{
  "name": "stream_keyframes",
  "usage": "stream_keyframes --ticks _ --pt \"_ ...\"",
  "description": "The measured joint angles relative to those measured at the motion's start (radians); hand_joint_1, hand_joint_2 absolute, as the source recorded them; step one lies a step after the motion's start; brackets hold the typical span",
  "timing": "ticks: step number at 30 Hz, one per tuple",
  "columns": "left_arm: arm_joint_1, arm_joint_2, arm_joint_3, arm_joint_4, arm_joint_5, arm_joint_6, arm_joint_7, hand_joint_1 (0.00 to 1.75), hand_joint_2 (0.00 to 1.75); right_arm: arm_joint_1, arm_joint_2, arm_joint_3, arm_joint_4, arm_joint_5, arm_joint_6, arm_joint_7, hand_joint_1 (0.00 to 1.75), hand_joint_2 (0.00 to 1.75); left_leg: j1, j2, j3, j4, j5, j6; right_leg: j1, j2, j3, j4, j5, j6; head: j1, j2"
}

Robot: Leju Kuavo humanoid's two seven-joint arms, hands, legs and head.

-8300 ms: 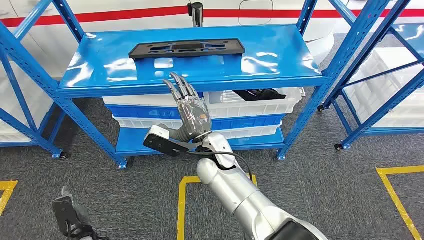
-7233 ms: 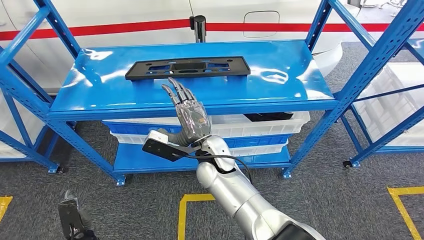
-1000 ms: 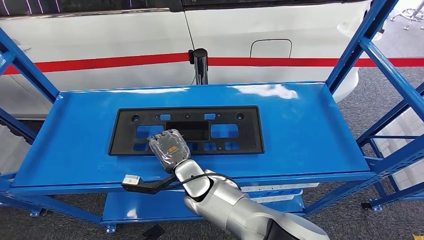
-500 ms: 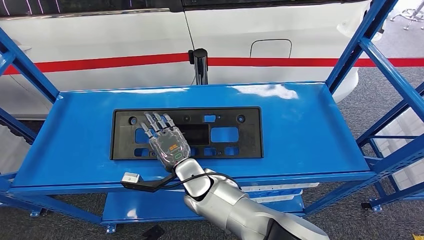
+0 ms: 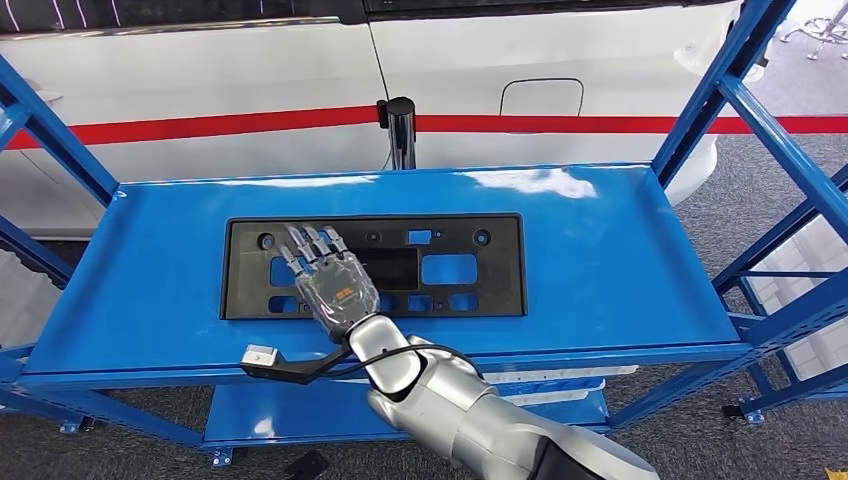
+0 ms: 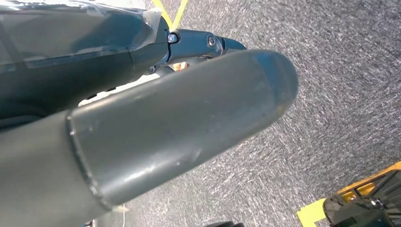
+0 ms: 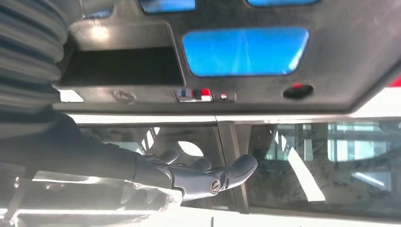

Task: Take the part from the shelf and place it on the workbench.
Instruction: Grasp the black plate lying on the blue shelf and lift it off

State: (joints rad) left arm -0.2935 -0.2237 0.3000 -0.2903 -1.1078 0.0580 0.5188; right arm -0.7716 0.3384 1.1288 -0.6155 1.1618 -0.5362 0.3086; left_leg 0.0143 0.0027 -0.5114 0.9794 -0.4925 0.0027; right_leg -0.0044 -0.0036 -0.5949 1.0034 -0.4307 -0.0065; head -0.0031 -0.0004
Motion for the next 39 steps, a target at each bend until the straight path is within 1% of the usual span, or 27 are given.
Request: stream_keyframes --ticks 5,8,11,14,18,22,28,32,35,39 --pt "0.000 -0.003 0.029 0.000 -0.017 0.004 -0.003 0.00 0.00 0.003 0.000 -0.046 -0.050 0.080 -0.046 -0.007 0.00 1.75 0.000 0.000 0.000 0.000 0.000 0.000 0.000 0.000 0.000 0.000 0.000 0.000 0.000 0.000" --pt "0.002 -0.003 0.055 0.000 -0.019 0.016 -0.015 0.00 0.00 0.016 0.000 -0.093 -0.117 0.164 -0.075 -0.025 0.00 1.75 0.000 0.000 0.000 0.000 0.000 0.000 0.000 0.000 0.000 0.000 0.000 0.000 0.000 0.000" --pt "0.010 -0.003 0.083 0.000 -0.024 0.027 -0.033 0.00 0.00 0.050 0.001 -0.161 -0.232 0.251 -0.055 -0.055 0.00 1.75 0.000 0.000 -0.001 0.000 0.000 0.000 0.000 0.000 0.000 0.000 0.000 0.000 0.000 0.000" --pt "0.019 -0.004 0.103 0.000 -0.032 0.031 -0.040 0.00 0.00 0.073 0.000 -0.218 -0.329 0.289 -0.036 -0.072 0.00 1.75 0.000 0.000 -0.001 0.000 0.000 0.000 0.000 0.000 0.000 0.000 0.000 0.000 0.000 0.000" --pt "0.021 -0.004 0.119 0.000 -0.047 0.027 -0.043 0.00 0.00 0.092 0.000 -0.262 -0.402 0.319 -0.035 -0.078 0.00 1.75 -0.001 0.000 -0.001 0.000 0.000 0.000 -0.001 0.000 0.000 0.000 0.000 0.000 0.000 0.000" --pt "0.020 -0.004 0.125 0.001 -0.081 -0.004 -0.047 0.00 0.00 0.100 0.000 -0.296 -0.471 0.355 -0.025 -0.075 0.00 1.75 -0.001 0.000 0.000 0.000 0.000 0.000 -0.001 0.000 0.000 0.000 0.000 0.000 0.000 0.000" --pt "0.008 -0.004 0.125 0.001 -0.103 -0.026 -0.044 0.00 0.00 0.138 0.000 -0.323 -0.526 0.374 0.032 -0.091 0.00 1.75 -0.001 0.000 0.000 0.000 0.000 0.000 -0.001 0.000 0.000 0.000 0.000 0.000 0.000 0.000" --pt "0.002 -0.004 0.126 0.001 -0.107 -0.033 -0.039 0.00 0.00 0.169 0.000 -0.320 -0.525 0.332 0.101 -0.120 0.00 1.75 -0.001 0.000 -0.001 0.000 0.000 0.000 -0.001 0.000 0.000 0.000 0.000 0.000 0.000 0.000" --pt "0.001 -0.005 0.128 0.001 -0.107 -0.029 -0.037 0.00 0.00 0.177 0.000 -0.293 -0.499 0.281 0.138 -0.126 0.00 1.75 -0.001 0.000 -0.001 0.000 0.000 0.000 -0.001 0.000 0.000 0.000 0.000 0.000 0.000 0.000" --pt "0.002 -0.011 0.140 0.001 -0.109 -0.008 -0.028 0.00 0.00 0.171 0.000 -0.236 -0.412 0.227 0.144 -0.113 0.00 1.75 -0.001 0.000 -0.001 0.000 0.000 0.000 -0.001 0.000 0.000 0.000 0.000 0.000 0.000 0.000"
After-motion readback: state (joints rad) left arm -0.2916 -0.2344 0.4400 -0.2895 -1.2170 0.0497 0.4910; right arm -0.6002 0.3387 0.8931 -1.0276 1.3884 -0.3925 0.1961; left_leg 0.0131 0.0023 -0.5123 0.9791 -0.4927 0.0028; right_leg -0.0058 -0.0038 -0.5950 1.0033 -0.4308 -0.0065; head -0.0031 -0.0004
